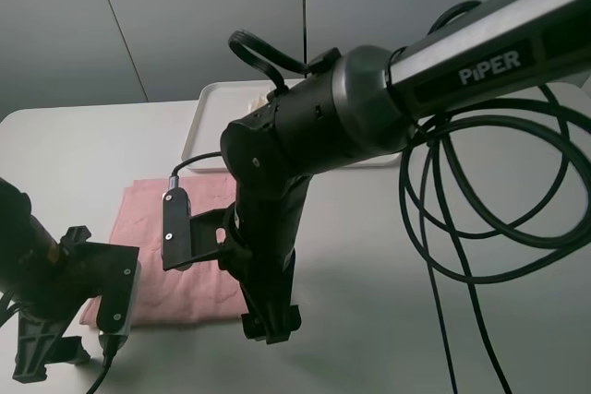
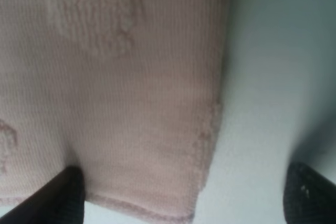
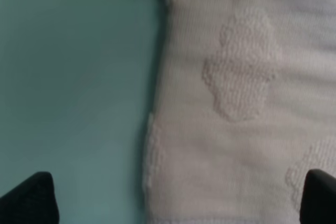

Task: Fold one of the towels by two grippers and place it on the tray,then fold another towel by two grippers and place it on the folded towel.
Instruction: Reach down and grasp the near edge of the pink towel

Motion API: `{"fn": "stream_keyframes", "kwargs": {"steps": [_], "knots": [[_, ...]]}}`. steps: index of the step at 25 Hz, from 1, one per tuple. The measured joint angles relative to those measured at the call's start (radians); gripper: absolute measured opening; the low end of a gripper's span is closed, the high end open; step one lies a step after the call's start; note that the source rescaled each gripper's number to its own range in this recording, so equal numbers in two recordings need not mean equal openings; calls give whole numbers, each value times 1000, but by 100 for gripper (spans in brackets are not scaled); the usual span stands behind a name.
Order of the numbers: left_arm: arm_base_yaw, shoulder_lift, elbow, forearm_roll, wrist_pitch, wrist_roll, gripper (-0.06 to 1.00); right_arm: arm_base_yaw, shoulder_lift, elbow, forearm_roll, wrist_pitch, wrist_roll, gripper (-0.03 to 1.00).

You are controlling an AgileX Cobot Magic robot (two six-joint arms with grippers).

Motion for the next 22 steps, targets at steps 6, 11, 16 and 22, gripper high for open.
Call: {"fn": "stream_keyframes", "kwargs": {"steps": [6,11,16,22], "knots": [[0,0,0,0,0,0,98,0,23,0,-48,38,59,100],[0,0,0,0,0,0,98,17,33,0,-48,48,70,100],[0,0,0,0,0,0,98,29,47,0,-73,50,100,100],[0,0,0,0,0,0,98,29,65,0,-103,48,133,100]]}}
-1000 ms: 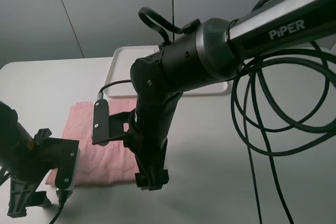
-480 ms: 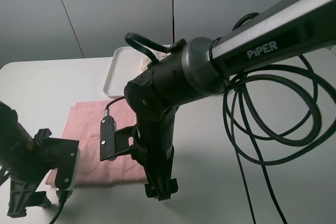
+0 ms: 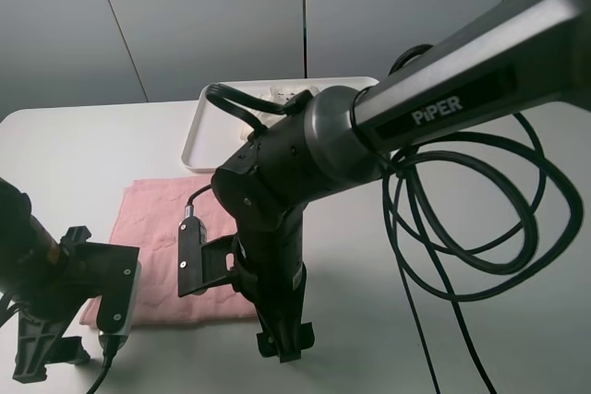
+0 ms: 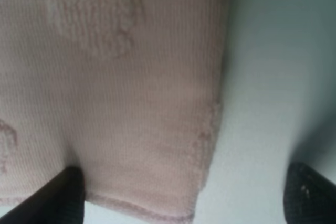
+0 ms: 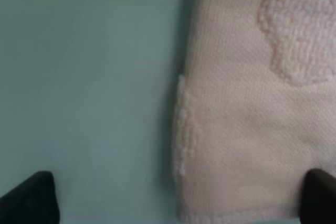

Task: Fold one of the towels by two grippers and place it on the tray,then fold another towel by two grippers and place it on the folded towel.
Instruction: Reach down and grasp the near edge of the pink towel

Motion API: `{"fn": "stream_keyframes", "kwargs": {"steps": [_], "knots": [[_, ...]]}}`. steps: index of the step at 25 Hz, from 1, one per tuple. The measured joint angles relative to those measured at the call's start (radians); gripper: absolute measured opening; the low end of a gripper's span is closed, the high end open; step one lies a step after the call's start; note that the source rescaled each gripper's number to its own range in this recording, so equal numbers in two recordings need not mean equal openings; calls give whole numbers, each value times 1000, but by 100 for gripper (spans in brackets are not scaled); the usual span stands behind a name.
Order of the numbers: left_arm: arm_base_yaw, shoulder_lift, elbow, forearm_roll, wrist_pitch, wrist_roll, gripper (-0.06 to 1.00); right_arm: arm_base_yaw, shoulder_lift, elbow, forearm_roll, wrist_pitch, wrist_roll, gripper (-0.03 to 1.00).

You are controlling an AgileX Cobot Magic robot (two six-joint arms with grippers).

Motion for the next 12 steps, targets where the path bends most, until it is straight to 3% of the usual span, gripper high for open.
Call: {"fn": "stream_keyframes", "kwargs": {"steps": [3,6,12], "knots": [[0,0,0,0,0,0,98,0,2,0,0,0,16,100],[0,0,0,0,0,-2,98,0,2,0,-9,-6,36,93],[0,0,0,0,0,-2,98,0,2,0,-19,-8,50,57]]}}
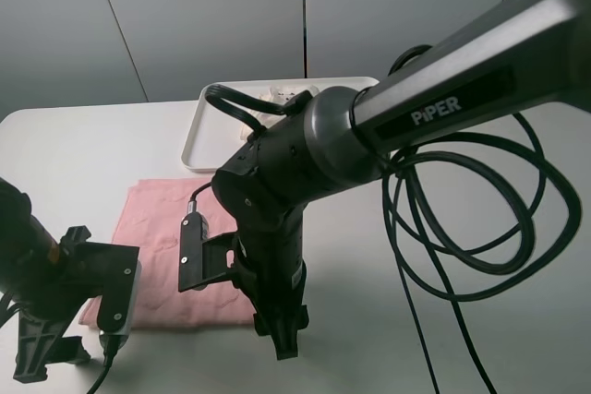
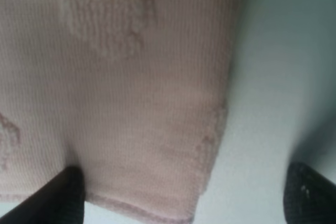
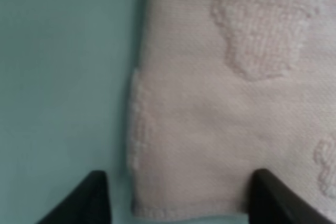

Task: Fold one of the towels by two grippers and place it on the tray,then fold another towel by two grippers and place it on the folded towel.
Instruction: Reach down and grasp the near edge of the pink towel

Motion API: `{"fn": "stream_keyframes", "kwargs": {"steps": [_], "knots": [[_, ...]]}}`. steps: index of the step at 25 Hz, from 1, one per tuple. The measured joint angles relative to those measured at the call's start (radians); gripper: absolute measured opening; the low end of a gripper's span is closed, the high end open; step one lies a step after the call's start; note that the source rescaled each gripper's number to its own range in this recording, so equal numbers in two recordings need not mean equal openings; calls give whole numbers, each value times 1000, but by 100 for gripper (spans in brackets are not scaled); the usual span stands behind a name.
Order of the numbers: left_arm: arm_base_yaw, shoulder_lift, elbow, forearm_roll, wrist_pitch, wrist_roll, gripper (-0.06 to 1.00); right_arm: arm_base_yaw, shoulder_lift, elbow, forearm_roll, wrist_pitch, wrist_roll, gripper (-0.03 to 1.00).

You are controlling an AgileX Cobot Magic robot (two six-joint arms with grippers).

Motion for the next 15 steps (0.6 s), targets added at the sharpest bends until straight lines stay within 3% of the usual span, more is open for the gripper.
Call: {"fn": "stream_keyframes", "kwargs": {"steps": [11,15], "knots": [[0,2,0,0,-4,0,98,0,0,0,0,0,35,5],[0,2,0,0,-18,0,98,0,0,0,0,0,37,0]]}}
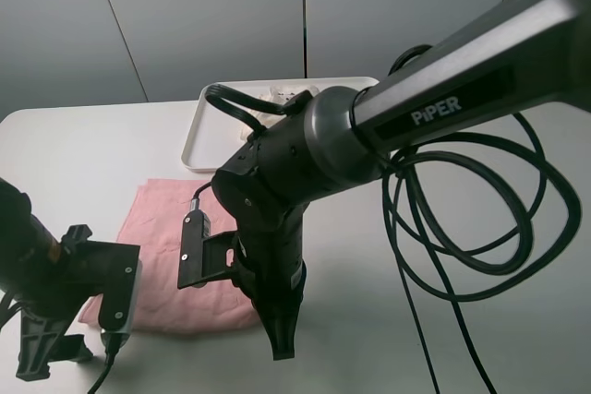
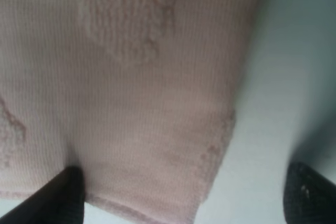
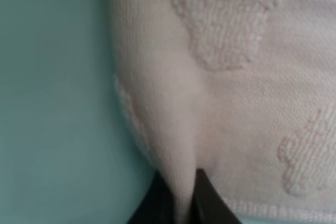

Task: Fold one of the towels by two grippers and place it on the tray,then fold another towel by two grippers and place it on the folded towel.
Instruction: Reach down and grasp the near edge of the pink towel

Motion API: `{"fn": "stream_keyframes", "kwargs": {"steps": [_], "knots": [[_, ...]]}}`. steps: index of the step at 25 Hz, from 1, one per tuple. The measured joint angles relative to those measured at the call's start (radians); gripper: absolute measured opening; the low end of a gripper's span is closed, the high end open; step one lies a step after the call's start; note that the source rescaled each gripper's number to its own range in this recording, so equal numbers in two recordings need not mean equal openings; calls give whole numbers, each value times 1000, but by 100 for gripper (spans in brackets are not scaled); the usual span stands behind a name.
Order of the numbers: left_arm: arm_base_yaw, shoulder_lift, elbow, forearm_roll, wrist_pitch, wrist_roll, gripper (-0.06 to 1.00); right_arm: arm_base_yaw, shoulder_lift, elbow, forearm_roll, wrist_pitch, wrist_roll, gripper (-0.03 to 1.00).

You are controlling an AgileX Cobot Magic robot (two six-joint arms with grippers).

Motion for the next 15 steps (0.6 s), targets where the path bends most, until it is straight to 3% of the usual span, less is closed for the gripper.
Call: {"fn": "stream_keyframes", "kwargs": {"steps": [9,12,15], "knots": [[0,4,0,0,-28,0,97,0,0,0,0,12,4,0],[0,4,0,0,-42,0,78,0,2,-2,2,21,4,0],[0,4,0,2,-61,0,48,0,2,-2,6,22,4,0]]}}
